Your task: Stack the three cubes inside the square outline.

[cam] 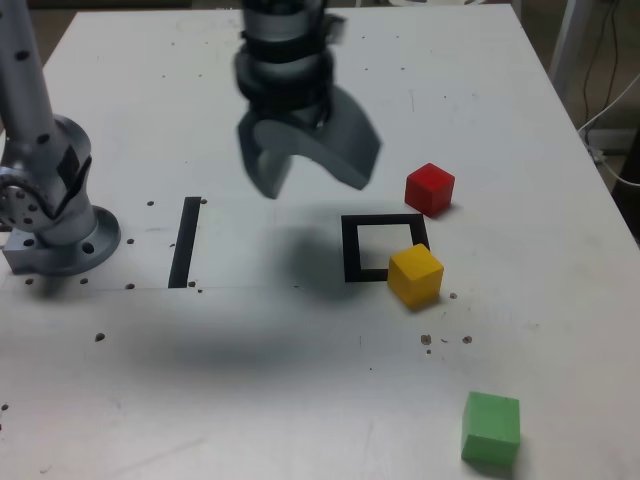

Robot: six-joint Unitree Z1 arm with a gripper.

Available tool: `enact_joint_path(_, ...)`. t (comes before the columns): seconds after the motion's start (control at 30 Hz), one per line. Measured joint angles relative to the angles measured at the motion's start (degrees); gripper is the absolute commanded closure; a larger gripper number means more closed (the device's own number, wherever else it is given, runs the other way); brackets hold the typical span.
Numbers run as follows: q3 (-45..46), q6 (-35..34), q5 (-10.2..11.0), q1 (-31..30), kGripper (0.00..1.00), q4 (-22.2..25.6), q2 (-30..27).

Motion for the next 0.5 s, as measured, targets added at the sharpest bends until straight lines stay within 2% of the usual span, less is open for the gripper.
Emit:
enact_joint_path(0.1,-2.59,3.53,0.93,1.18,0.01,0.18,1.89)
enact_joint_path(0.4,-9.45,16.78,2.09,6.92,0.01,0.2,6.19)
enact_joint_path(0.5,-10.84,19.3,2.25,7.77,0.02,0.17,7.12)
